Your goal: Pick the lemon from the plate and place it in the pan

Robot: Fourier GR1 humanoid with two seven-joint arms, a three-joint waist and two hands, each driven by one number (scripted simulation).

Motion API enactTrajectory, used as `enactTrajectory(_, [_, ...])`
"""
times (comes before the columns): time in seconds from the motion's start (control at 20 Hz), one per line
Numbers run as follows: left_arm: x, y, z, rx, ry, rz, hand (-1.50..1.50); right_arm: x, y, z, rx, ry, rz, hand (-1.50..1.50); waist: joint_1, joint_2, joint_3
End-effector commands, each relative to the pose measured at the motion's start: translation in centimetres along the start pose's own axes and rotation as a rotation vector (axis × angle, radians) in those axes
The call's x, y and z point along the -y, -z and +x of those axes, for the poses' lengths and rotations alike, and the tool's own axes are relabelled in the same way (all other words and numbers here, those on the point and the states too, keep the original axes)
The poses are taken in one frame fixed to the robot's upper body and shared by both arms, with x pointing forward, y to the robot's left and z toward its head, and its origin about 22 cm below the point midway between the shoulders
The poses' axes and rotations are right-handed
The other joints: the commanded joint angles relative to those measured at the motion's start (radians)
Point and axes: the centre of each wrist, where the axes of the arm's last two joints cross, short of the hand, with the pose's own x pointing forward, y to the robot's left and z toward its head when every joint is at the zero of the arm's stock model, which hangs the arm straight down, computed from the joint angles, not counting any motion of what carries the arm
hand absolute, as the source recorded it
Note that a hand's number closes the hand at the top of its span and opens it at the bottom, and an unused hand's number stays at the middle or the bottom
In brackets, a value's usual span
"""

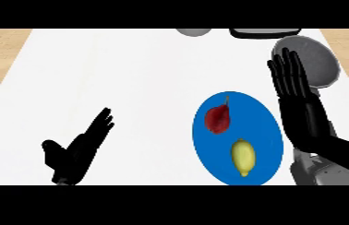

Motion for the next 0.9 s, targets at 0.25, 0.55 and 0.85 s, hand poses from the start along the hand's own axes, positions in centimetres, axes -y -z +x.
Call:
enactTrajectory(0.25, [0.0, 2.0, 4.8, 0.366, 0.092, 0.124, 0.00, -1.0, -1.9, 5.3, 0.534, -0.077, 0.489, 1.50, -0.020, -0.058, -0.013])
enactTrajectory(0.55, [1.8, 1.7, 4.3, 0.377, 0.063, 0.128, 0.00, 7.8, -13.2, 0.4, 0.498, -0.336, 0.221, -1.50, -0.043, -0.034, -0.009])
enactTrajectory(0.85, [2.6, 1.8, 2.9, 0.365, 0.072, 0.094, 0.00, 12.9, -17.8, 0.8, 0.558, -0.646, 0.247, -1.50, -0.014, -0.030, -0.013])
